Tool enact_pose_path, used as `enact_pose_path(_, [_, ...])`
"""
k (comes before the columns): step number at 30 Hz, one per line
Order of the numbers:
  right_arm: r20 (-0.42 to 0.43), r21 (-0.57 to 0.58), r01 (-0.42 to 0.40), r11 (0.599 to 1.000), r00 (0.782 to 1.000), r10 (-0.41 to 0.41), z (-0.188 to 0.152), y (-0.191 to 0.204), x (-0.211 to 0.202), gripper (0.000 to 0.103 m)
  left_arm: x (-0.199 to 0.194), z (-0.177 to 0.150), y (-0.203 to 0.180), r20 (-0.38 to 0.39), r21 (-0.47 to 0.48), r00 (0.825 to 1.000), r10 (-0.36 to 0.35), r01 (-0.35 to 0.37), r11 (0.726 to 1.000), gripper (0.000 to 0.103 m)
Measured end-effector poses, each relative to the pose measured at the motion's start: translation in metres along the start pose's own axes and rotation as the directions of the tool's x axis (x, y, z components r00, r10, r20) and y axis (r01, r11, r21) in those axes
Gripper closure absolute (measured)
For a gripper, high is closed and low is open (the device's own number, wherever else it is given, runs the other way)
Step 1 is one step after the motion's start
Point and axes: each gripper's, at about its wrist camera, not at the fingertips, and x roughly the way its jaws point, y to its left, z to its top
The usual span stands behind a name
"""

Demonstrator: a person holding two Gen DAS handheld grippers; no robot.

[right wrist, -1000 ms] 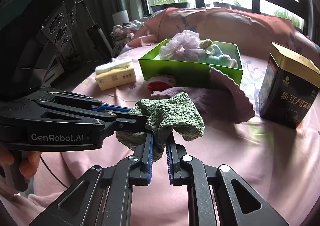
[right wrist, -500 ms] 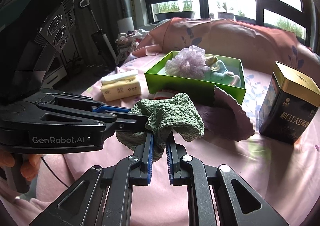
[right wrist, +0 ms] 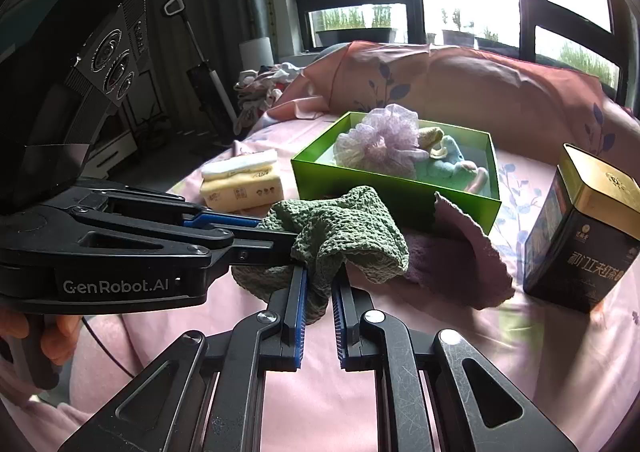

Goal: Organize soft objects
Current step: 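Carry the green knitted cloth toward the green box, then lower the green knitted cloth over the box contents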

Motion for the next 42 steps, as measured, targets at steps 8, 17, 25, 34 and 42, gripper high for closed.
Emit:
enact_pose_path(8, [0.002, 0.004, 0.000, 1.000, 1.000, 0.000, 0.007, -0.004, 0.007, 0.090, 0.005, 0.007, 0.003, 0.000, 0.003, 1.000, 0.004, -0.004, 1.000, 0.090])
enact_pose_path(17, [0.005, 0.019, 0.000, 1.000, 1.000, 0.000, 0.013, -0.014, 0.015, 0.090, 0.014, 0.016, 0.007, -0.001, 0.006, 1.000, -0.001, 0.001, 1.000, 0.090])
enact_pose_path(25, [0.014, 0.020, 0.013, 1.000, 1.000, -0.014, 0.018, -0.020, 0.018, 0.090, 0.018, 0.029, 0.006, -0.006, 0.024, 1.000, -0.008, 0.009, 1.000, 0.090])
enact_pose_path(34, [0.060, -0.006, 0.038, 0.999, 0.997, -0.038, 0.034, -0.024, 0.009, 0.090, 0.010, 0.044, -0.001, 0.030, 0.055, 1.000, -0.008, 0.007, 0.998, 0.090])
enact_pose_path(42, [0.127, -0.031, 0.063, 0.998, 0.990, -0.058, 0.057, -0.027, 0.000, 0.090, -0.006, 0.070, -0.006, 0.093, 0.083, 0.996, -0.003, -0.005, 0.996, 0.090])
